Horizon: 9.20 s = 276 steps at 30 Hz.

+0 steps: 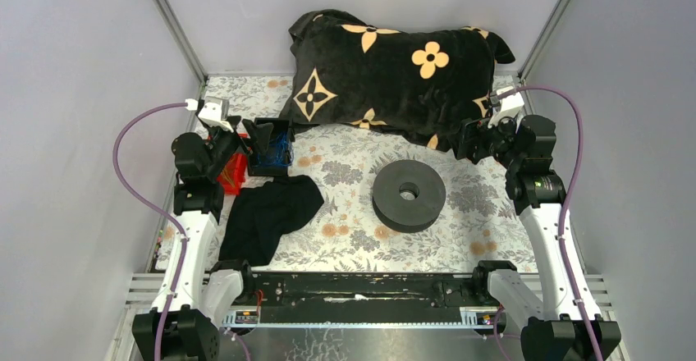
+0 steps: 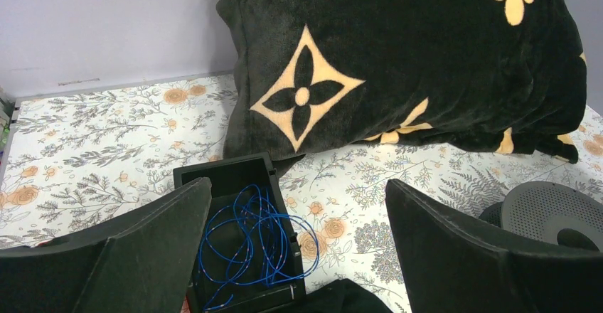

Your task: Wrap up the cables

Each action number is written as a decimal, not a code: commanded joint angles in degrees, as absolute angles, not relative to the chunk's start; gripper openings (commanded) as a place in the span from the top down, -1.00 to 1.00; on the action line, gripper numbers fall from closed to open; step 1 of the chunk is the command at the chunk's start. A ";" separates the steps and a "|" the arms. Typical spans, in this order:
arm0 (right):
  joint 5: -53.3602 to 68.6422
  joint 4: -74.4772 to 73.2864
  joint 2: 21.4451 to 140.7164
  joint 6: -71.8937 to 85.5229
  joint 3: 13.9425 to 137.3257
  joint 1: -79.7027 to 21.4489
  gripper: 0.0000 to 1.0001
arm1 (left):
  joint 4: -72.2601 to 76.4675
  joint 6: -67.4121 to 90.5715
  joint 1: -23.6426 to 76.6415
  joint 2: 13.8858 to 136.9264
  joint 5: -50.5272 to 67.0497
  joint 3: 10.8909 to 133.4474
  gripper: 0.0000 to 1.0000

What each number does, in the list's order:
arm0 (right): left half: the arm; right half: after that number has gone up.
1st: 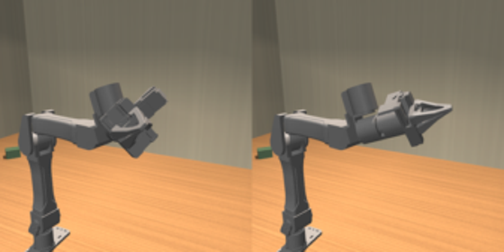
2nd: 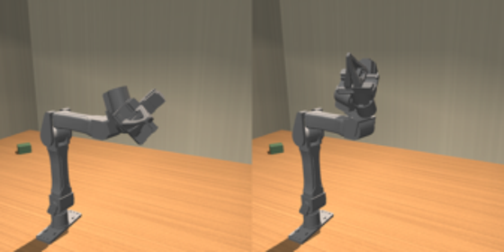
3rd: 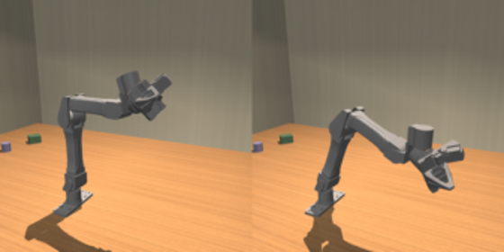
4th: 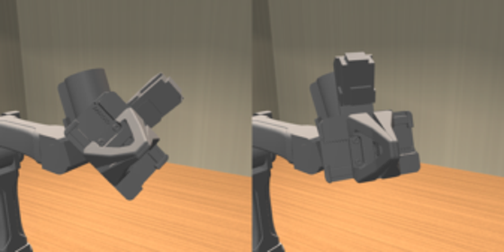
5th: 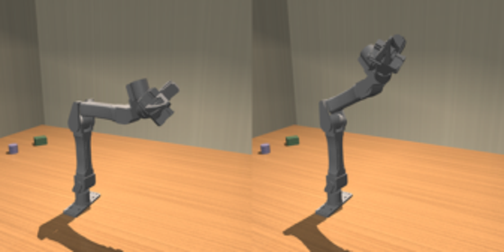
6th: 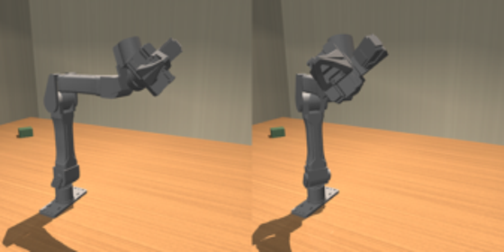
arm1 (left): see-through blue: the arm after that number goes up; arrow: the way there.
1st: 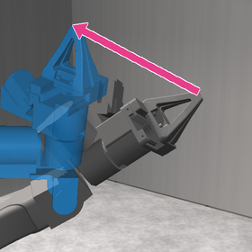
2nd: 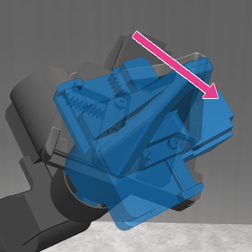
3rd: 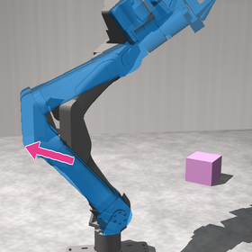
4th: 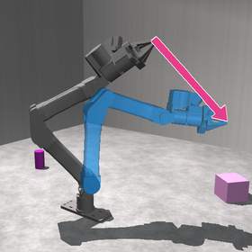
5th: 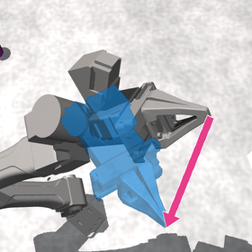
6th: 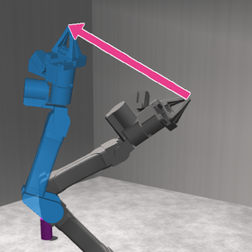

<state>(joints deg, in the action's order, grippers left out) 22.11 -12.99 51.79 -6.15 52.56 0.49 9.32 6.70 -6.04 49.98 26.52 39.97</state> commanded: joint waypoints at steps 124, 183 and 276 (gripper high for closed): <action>2.14 -17.45 69.71 -27.75 50.48 -48.12 -0.98 | -8.90 -4.30 4.50 87.76 15.04 61.59 -0.62; 4.04 -19.50 63.04 -27.74 53.50 -37.18 -0.98 | -27.54 -7.17 -0.12 84.00 14.19 77.73 1.00; 20.58 -30.13 74.34 -27.64 79.30 -27.34 -0.99 | -28.56 3.24 22.24 75.00 46.02 88.00 1.00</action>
<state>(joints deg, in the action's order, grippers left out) 6.96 -38.81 74.91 -28.93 81.71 -27.16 -28.01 -0.62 22.70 76.20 40.93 85.27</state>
